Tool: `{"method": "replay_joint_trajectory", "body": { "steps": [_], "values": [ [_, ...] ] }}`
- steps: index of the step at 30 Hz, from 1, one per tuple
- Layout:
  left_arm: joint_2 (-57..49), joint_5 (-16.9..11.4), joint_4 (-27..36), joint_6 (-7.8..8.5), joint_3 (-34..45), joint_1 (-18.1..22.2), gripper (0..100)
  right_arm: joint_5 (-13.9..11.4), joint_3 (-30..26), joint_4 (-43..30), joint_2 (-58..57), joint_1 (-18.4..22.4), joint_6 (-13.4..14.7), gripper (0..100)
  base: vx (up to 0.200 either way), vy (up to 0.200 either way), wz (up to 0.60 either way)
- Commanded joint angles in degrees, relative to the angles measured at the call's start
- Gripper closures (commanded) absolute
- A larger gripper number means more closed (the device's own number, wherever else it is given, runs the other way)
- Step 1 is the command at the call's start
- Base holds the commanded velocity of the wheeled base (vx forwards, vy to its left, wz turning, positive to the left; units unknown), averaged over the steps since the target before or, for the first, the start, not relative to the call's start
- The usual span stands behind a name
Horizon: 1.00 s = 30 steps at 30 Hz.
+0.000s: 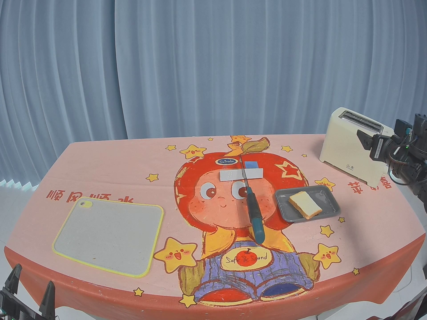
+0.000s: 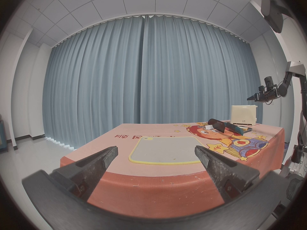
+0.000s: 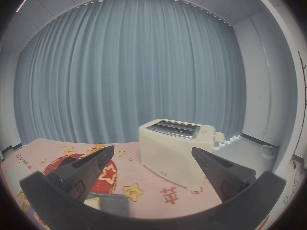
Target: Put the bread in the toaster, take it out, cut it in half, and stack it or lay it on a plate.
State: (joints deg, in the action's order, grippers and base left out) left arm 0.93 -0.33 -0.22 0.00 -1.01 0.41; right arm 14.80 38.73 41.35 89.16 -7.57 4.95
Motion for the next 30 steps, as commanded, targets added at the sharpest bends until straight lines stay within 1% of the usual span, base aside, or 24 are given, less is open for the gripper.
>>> {"method": "replay_joint_trajectory", "body": {
  "steps": [1, 2, 3, 4, 7, 8, 9, 13, 14, 16, 17, 20, 30],
  "values": [
    [-0.9, 0.0, 0.0, 0.00, 1.0, 0.0, 0, -1.4, -1.6, 0.0, -1.6, 4.0, -0.1, 0, 0.000, 0.000, 0.00],
    [-0.9, 0.0, 0.0, 0.00, 1.0, 0.0, 0, -2.3, -1.8, 0.0, -2.0, 4.3, -0.2, 0, 0.000, 0.000, 0.00],
    [-0.9, 0.0, 0.0, 0.00, 1.0, 0.0, 0, -2.3, -1.8, 0.0, -2.0, 4.3, -0.2, 0, 0.000, 0.000, 0.00],
    [-0.9, 0.0, 0.0, 0.00, 1.0, 0.0, 0, -3.9, -2.8, 0.1, -2.8, 4.9, -0.4, 0, 0.000, 0.000, 0.00],
    [-0.9, 0.0, 0.0, 0.00, 1.0, 0.0, 0, -4.3, -6.3, 0.1, -4.8, 5.4, -0.8, 0, 0.000, 0.000, 0.00],
    [-0.9, 0.0, 0.0, 0.00, 1.0, 0.0, 0, -4.3, -6.6, 0.1, -5.1, 5.4, -0.9, 0, 0.000, 0.000, 0.00],
    [-0.9, 0.0, 0.0, 0.00, 1.0, 0.0, 0, -4.5, -7.8, 0.1, -7.3, 5.4, -1.6, 0, 0.000, 0.000, 0.00],
    [-0.9, 0.0, 0.0, 0.00, 1.0, 0.0, 0, -5.4, -8.1, 0.1, -9.3, 5.4, -2.0, 0, 0.000, 0.000, 0.00],
    [-0.9, 0.0, 0.0, 0.00, 1.0, 0.0, 0, -6.3, -8.1, 0.0, -9.8, 5.6, -2.0, 0, 0.000, 0.000, 0.00],
    [-0.9, 0.0, 0.0, 0.00, 1.0, 0.0, 0, -6.3, -8.1, 0.0, -9.8, 5.7, -2.1, 0, 0.000, 0.000, 0.00],
    [-0.9, 0.0, 0.0, 0.00, 1.0, 0.0, 0, -6.5, -8.1, 0.0, -9.7, 6.6, -2.6, 0, 0.000, 0.000, 0.00],
    [-0.9, 0.0, 0.0, 0.00, 1.0, 0.0, 0, -6.6, -8.1, 0.1, -9.7, 6.8, -3.3, 0, 0.000, 0.000, 0.00],
    [-0.9, 0.0, 0.0, 0.00, 1.0, 0.0, 0, -6.6, -8.2, 0.1, -12.1, 8.4, -3.9, 0, 0.000, 0.000, 0.00]
  ]
}}
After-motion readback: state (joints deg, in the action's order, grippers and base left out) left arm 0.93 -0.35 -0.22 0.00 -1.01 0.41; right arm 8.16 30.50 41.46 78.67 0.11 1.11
